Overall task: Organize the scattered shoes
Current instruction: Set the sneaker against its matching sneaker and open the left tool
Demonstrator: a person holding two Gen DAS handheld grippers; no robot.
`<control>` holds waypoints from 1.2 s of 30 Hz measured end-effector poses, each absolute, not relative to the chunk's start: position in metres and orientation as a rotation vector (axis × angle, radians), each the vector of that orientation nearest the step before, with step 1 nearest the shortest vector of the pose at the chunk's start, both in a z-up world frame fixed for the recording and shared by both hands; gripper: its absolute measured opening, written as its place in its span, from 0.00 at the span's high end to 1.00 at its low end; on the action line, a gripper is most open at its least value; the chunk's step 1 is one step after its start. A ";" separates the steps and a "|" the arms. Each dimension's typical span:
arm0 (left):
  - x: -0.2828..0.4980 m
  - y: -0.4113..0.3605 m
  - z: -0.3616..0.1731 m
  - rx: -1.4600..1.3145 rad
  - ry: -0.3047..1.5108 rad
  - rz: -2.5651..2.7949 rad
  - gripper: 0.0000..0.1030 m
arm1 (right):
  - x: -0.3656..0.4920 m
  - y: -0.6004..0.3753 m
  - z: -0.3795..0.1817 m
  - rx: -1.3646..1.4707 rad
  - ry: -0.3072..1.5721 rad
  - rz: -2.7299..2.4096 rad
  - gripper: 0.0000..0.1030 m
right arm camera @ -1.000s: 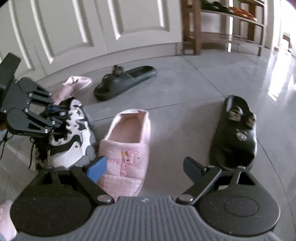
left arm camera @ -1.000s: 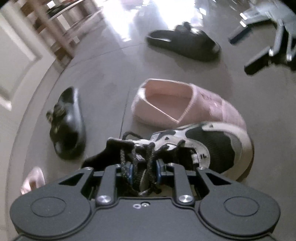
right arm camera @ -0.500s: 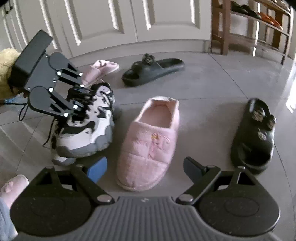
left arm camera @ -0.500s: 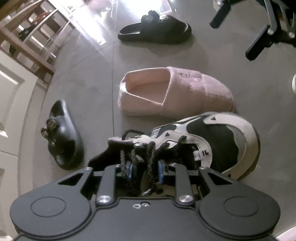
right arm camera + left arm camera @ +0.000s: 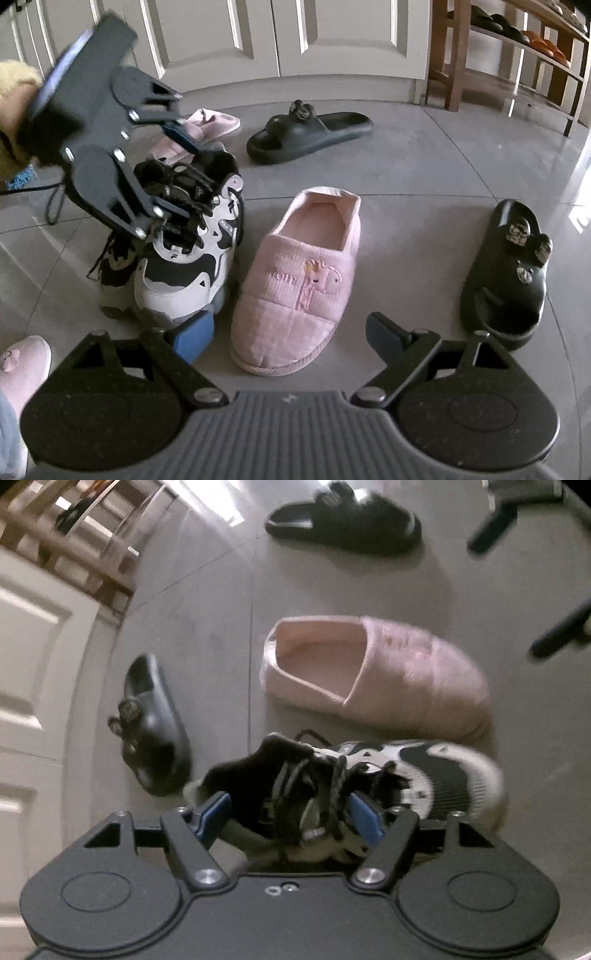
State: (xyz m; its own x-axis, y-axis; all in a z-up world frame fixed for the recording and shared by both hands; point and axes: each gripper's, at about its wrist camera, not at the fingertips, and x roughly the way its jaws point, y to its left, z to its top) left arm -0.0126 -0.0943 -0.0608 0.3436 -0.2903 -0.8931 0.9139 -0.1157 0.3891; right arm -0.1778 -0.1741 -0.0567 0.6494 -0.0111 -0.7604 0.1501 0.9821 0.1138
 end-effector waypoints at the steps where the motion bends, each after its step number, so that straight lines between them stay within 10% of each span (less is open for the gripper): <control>1: -0.010 -0.090 -0.054 1.237 0.681 -1.150 0.30 | -0.177 -0.174 -0.057 0.172 0.853 -0.089 0.11; 11: -0.005 -0.023 -0.041 0.917 0.964 -0.953 0.30 | -0.150 -0.163 -0.048 0.136 0.753 0.129 0.11; 36: -0.019 -0.062 -0.064 0.767 0.999 -0.800 0.30 | -0.116 -0.192 -0.055 0.319 0.792 -0.162 0.11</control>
State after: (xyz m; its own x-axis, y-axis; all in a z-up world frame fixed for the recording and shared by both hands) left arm -0.0193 -0.0620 -0.0645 0.3221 -0.2179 -0.9213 0.8517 0.4916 0.1815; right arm -0.1159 -0.1918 -0.0553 0.6933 -0.0241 -0.7203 0.2612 0.9399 0.2200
